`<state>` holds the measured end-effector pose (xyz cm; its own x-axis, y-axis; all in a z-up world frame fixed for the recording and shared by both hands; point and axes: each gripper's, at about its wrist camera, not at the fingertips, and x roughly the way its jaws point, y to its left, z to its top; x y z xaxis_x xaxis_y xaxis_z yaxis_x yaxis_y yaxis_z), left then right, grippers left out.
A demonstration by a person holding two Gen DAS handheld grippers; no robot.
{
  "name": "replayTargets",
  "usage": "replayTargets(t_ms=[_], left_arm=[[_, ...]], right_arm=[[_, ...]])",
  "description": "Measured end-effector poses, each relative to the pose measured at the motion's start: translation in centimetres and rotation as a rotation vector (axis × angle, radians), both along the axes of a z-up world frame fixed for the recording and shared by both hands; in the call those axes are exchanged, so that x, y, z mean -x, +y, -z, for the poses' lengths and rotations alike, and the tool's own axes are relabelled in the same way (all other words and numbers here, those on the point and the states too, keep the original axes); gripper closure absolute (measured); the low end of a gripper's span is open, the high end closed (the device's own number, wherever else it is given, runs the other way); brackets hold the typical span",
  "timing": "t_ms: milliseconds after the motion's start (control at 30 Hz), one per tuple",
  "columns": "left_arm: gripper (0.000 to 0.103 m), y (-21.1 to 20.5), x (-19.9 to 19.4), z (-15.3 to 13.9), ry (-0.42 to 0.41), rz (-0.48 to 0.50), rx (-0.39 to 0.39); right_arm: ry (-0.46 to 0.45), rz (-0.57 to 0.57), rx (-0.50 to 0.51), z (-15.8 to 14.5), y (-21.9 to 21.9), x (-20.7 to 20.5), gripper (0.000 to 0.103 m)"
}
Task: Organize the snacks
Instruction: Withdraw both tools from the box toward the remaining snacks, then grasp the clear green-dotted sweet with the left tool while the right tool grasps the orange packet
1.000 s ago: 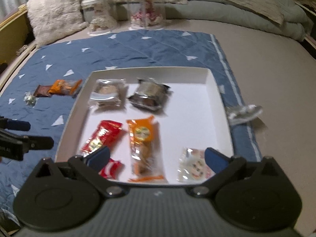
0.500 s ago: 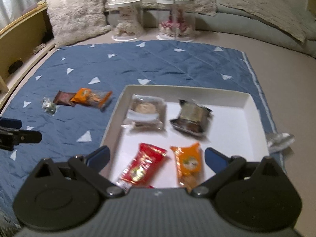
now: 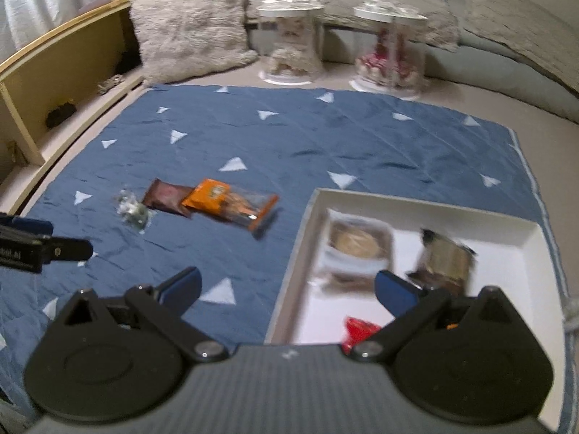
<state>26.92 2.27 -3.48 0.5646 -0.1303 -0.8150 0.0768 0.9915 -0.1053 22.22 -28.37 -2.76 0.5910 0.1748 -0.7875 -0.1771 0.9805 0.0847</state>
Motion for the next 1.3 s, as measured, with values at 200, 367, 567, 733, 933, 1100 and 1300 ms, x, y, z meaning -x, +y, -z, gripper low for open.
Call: replayTargets(t_ms=[200, 367, 567, 733, 933, 1100, 1300], left_arm=[[0.0, 2.4, -2.7, 0.3, 0.001, -0.103, 0.05], [0.0, 3.5, -5.0, 1.9, 0.028, -0.188, 0.12], [0.001, 4.0, -7.3, 4.0, 0.081, -0.271, 0.206], [0.003, 3.3, -8.6, 5.4, 0.112, -0.277, 0.203], [0.003, 4.0, -9.5, 7.4, 0.093, -0.371, 0.138], [0.003, 4.4, -10.2, 8.4, 0.072, -0.416, 0.087], [0.003, 3.6, -10.8, 9.8, 0.126, -0.376, -0.013]], right_arm=[[-0.038, -0.024, -0.028, 0.4, 2.6, -2.5, 0.0], [-0.076, -0.08, -0.008, 1.0, 4.4, -4.7, 0.0], [-0.044, -0.103, -0.03, 1.6, 4.7, -9.6, 0.005], [0.012, -0.014, -0.117, 3.8, 3.6, -14.0, 0.055], [0.035, -0.02, -0.113, 6.9, 4.0, -17.2, 0.065], [0.068, -0.008, -0.084, 9.2, 4.1, -18.7, 0.065], [0.089, -0.111, -0.017, 10.7, 5.8, -19.0, 0.063]])
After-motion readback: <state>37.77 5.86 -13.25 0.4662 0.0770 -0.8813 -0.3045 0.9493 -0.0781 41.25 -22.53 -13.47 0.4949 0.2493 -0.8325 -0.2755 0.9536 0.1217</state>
